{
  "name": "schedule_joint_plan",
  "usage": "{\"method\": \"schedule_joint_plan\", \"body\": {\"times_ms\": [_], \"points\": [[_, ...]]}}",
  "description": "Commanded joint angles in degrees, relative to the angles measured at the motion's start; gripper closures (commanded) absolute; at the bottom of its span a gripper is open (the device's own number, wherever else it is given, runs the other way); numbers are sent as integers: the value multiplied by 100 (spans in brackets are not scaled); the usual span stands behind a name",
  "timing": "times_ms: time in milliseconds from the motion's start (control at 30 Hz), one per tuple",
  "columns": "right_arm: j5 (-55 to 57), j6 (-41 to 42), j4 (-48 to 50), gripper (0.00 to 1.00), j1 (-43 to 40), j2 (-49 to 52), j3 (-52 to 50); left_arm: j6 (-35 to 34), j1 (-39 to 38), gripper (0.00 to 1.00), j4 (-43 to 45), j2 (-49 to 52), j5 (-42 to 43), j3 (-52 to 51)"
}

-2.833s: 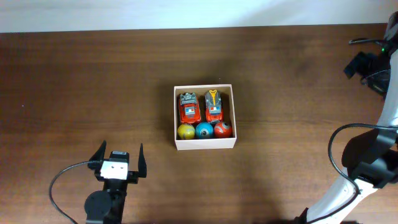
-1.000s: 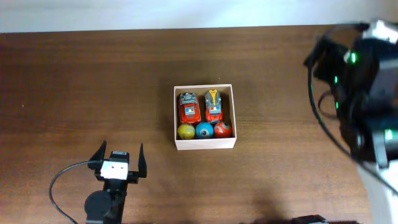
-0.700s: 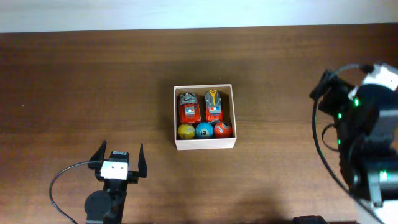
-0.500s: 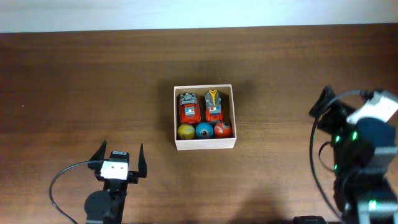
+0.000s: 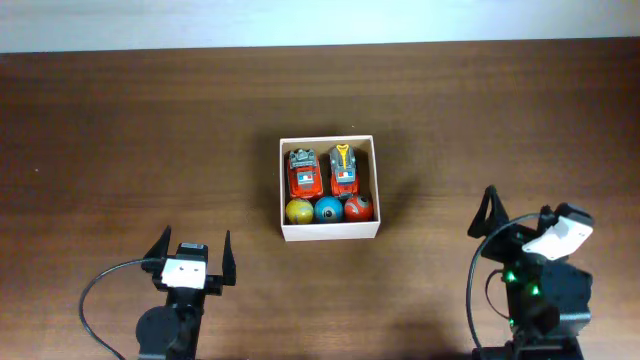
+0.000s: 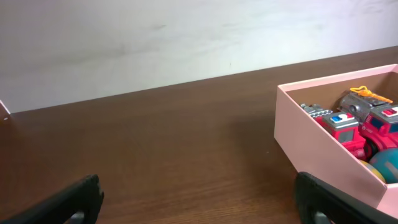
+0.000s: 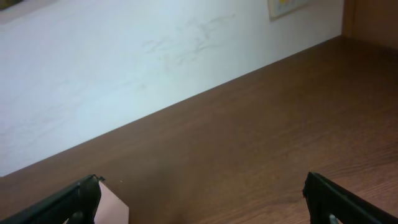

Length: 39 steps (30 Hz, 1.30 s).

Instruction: Pack container

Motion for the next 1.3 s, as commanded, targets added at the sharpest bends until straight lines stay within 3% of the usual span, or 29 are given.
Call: {"method": "schedule_joint_plan", "body": {"times_ms": [0, 567, 867, 1000, 1267], "points": [[-94, 17, 44, 1, -35, -376, -201, 90, 28, 1, 11, -46, 63, -28], [-219, -4, 238, 1, 168, -2044, -1687, 90, 28, 1, 11, -46, 63, -28], [-476, -1202, -35, 1, 151, -2039, -1825, 90, 28, 1, 11, -46, 63, -28], [-472, -1204, -511, 1, 149, -2039, -1860, 90, 28, 1, 11, -46, 63, -28], [-474, -1467, -498, 1, 149, -2039, -1878, 90, 28, 1, 11, -46, 63, -28]]}}
